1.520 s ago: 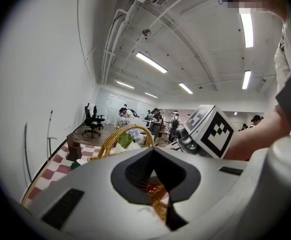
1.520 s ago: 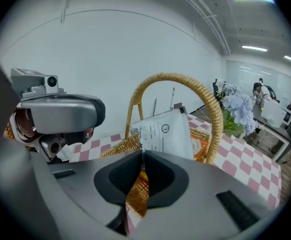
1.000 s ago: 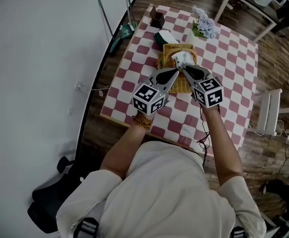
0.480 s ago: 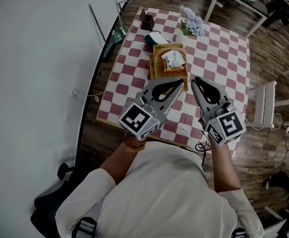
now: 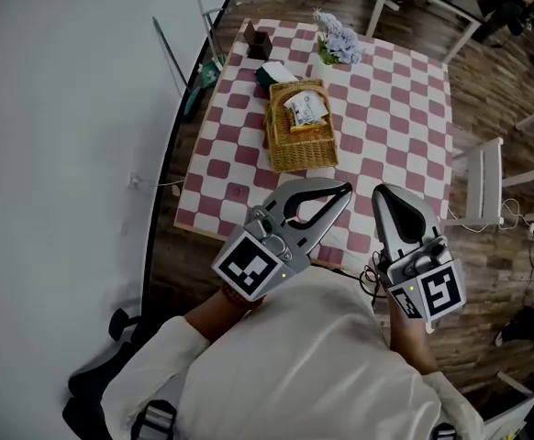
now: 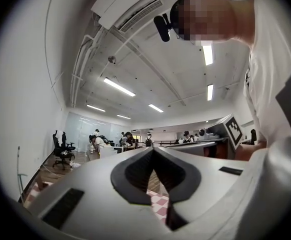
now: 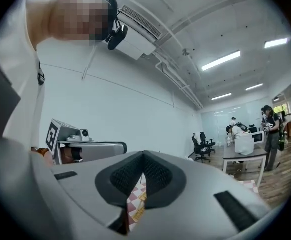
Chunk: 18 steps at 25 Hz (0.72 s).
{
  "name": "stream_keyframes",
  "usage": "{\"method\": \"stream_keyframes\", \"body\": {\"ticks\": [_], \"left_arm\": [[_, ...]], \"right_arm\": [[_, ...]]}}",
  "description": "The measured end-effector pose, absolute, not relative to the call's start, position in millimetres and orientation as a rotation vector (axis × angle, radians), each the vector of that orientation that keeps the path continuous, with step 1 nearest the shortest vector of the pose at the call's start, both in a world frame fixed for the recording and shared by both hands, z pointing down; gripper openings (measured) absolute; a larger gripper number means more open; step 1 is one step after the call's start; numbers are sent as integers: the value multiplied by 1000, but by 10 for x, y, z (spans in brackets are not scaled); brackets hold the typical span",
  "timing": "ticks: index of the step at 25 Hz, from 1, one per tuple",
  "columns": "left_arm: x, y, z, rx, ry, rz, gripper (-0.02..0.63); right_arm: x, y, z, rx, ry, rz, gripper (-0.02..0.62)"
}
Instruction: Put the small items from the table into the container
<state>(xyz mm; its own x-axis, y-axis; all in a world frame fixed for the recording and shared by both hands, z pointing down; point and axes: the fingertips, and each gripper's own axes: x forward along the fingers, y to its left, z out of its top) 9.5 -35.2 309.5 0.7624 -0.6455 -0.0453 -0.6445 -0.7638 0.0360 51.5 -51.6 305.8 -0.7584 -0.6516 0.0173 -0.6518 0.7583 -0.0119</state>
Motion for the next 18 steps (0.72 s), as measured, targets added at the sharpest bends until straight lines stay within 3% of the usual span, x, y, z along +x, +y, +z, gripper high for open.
{"method": "stream_keyframes", "body": {"ticks": [18], "left_arm": [[233, -279, 3113, 2918, -1032, -98, 29]], "right_arm": [[730, -405, 3099, 1148, -2914, 41, 20]]}}
